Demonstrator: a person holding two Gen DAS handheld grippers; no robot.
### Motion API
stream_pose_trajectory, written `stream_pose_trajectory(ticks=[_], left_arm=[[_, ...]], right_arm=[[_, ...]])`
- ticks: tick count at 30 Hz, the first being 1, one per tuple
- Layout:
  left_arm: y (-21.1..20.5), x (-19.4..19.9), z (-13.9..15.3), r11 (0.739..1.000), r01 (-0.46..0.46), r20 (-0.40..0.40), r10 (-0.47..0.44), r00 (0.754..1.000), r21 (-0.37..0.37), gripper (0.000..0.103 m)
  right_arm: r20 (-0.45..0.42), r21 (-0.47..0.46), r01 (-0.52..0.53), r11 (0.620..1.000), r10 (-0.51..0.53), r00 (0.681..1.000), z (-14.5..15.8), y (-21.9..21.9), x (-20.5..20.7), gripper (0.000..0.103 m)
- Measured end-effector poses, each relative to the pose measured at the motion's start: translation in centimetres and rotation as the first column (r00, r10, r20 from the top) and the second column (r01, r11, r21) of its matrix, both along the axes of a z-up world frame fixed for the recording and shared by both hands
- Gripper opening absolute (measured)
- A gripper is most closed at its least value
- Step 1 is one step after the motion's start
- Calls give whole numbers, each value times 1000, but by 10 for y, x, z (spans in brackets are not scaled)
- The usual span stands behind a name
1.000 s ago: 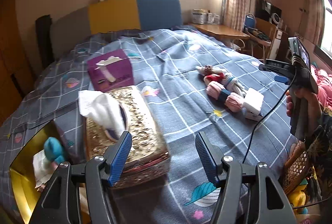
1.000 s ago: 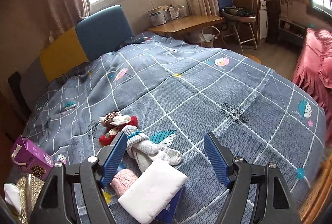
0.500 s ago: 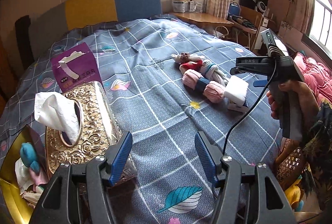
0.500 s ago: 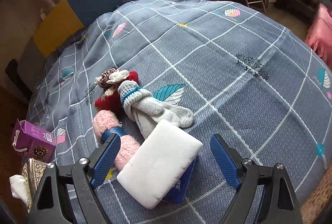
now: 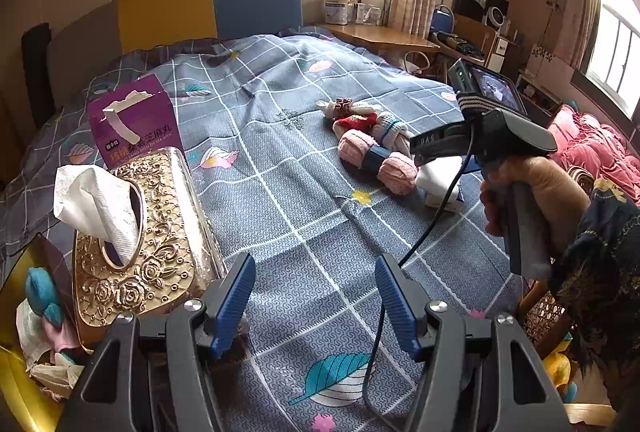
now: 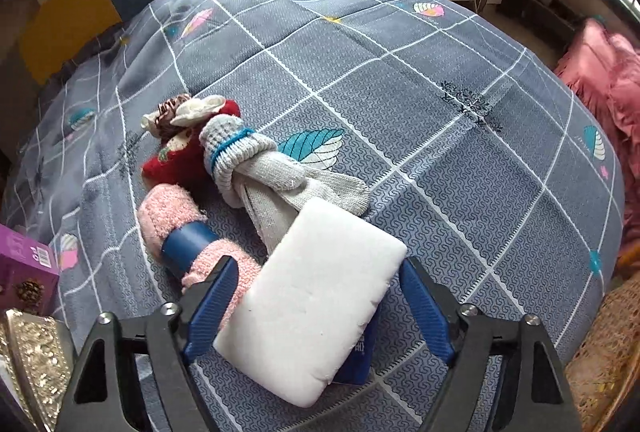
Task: Organize soft objects
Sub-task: 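Grasp the white sponge with the right gripper and lift it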
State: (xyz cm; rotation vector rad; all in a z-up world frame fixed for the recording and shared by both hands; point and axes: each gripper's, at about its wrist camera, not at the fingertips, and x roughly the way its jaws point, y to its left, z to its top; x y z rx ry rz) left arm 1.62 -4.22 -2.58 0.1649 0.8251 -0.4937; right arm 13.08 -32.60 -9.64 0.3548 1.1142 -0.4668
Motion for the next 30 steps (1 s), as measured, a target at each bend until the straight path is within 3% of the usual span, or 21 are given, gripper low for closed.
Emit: stream_pose_trajectory(ticks=[4, 8, 12, 16, 19, 21, 24, 30], left_arm=[[3, 0, 0, 1000, 0, -5, 0, 1000, -7, 63], [2, 3, -2, 1000, -3, -13, 3, 1000, 0, 63], [-5, 10, -4, 1000, -2, -31, 2, 1000, 7, 63], [-17, 19, -5, 1000, -8, -50, 9, 999, 19, 63], [-27, 33, -10, 1000, -23, -89, 24, 996, 20, 63], [-37, 45, -15, 1000, -24, -132, 25, 991, 8, 63], [-56, 60, -20, 1000, -19, -162, 19, 987, 6, 56], [-98, 99, -34, 1000, -3, -233, -2, 972, -19, 55]], right_arm=[[15, -26, -54, 998, 54, 998, 9, 3, -9, 66], [121, -14, -103, 995, 104, 987, 35, -4, -20, 65], [201, -99, -63, 993, 82, 976, 56, -24, -21, 67], [204, -129, -7, 992, 34, 978, 46, -46, -14, 68], [213, -93, 43, 995, -22, 977, 36, -61, -16, 67], [274, -66, 64, 996, -43, 961, 41, -66, -22, 67], [294, -66, 53, 996, -31, 955, 44, -63, -23, 67], [326, -57, 31, 998, -10, 945, 49, -60, -24, 67]])
